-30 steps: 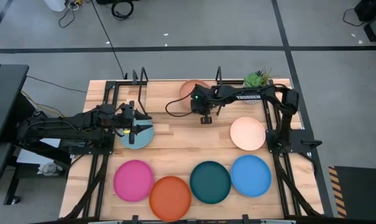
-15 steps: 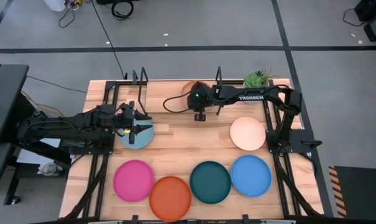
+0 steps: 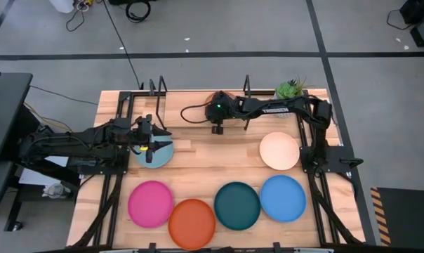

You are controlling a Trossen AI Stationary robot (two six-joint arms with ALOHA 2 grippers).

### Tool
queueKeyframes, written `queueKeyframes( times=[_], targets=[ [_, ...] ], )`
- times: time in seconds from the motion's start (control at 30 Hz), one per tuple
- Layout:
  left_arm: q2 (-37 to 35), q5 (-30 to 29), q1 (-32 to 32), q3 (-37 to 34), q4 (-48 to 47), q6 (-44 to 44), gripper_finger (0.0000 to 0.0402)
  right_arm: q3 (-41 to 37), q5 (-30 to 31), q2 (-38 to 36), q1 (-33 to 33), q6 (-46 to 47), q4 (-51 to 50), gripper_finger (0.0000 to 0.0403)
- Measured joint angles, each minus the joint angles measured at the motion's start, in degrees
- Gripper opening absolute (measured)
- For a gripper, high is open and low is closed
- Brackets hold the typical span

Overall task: Place and stack plates onto a shelf
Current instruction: Stack the light blue plate on top of the light orange plate

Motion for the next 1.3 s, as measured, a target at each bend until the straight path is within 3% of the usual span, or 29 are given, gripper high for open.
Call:
queueKeyframes(
  times=[0.27,0.57,0.67,0.73,0.83,1.07,1.2,1.3],
  targets=[
    [1.97,-0.26,0.02,-0.04,-0.43,0.08,0.0173,-0.03,-0.43,1.06,-3.04,-1.61,7.45,0.0113],
    [3.82,-0.93,0.35,-0.04,-0.3,0.68,0.0173,-0.04,-9.2,2.66,-5.03,0.57,6.01,0.0113],
    [3.82,-1.0,0.33,-0.04,-0.2,0.65,0.0173,-0.06,-7.99,3.96,-3.98,-0.44,5.21,0.0113],
    [3.8,-1.04,0.35,-0.04,-0.09,0.63,0.0173,-0.06,-3.88,4.24,-3.05,-1.2,5.31,0.0113],
    [3.8,-1.04,0.35,-0.04,-0.15,0.33,0.0173,-0.04,-0.7,2.46,-2.58,-1.26,5.37,0.0113],
    [3.8,-1.04,0.35,-0.04,-0.43,-0.03,0.0173,-0.03,-0.17,-2.49,-3.17,0.3,-1.0,0.0113],
    [3.8,-0.88,-0.37,-0.04,-5.73,-3.54,0.0173,-0.05,-4.64,-5.8,-2.1,3.74,-6.99,0.0112],
    [3.8,-0.85,-2.0,-0.04,-11.52,-7.49,0.0173,-3.22,-6.04,-7.5,0.75,4.31,-4.29,0.0108]
  ],
)
